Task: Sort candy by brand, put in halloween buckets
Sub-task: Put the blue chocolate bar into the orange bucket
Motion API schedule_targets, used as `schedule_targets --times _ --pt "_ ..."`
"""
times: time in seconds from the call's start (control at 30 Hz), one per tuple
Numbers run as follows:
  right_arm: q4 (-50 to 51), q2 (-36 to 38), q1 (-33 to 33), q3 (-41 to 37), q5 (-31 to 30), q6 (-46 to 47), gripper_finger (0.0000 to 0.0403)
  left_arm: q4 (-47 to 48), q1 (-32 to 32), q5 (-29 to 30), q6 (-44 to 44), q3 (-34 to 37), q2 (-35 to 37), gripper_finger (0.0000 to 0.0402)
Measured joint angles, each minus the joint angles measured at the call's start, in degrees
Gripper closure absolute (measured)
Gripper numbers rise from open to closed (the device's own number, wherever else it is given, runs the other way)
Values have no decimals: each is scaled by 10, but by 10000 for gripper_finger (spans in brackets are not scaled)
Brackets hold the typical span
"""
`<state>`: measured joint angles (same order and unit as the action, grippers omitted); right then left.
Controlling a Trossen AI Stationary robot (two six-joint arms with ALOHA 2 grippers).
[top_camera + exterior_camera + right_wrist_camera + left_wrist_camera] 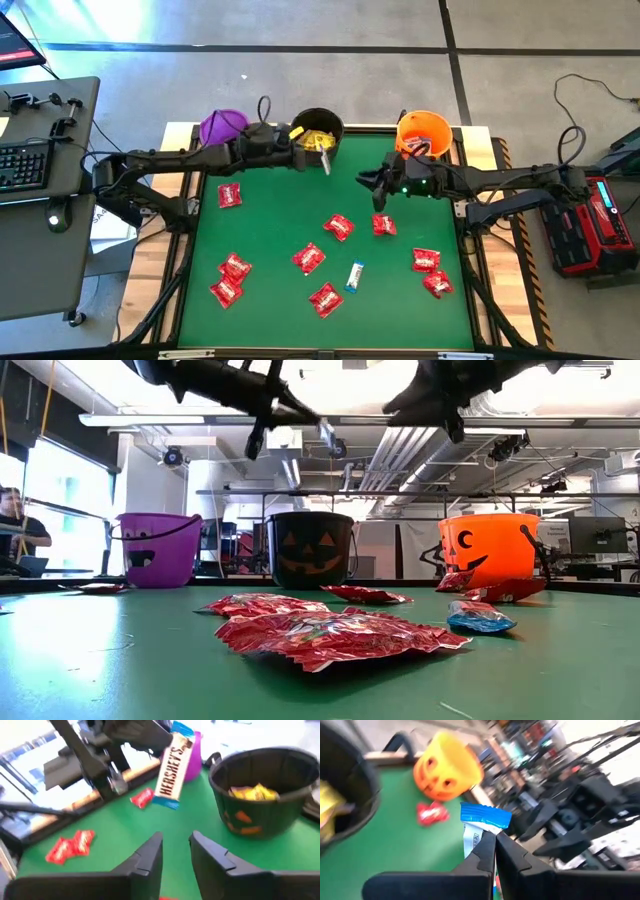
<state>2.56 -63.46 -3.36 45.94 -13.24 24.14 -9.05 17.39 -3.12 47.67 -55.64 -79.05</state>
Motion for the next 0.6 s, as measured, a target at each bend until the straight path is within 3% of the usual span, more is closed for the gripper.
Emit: schedule_targets --times 0.17,0.37,0.5,0.6 --pt "-57 0 0 11 5 17 247 -93 -6 -16 -35 0 0 401" --pt "-91 -26 0 49 69 61 150 -158 -19 -61 -120 0 0 401" --pt "-90 -59 -7 87 91 69 123 -195 -25 -126 -158 0 0 401" --pt "-105 -83 -19 110 145 69 121 -220 -23 -184 -158 0 0 401"
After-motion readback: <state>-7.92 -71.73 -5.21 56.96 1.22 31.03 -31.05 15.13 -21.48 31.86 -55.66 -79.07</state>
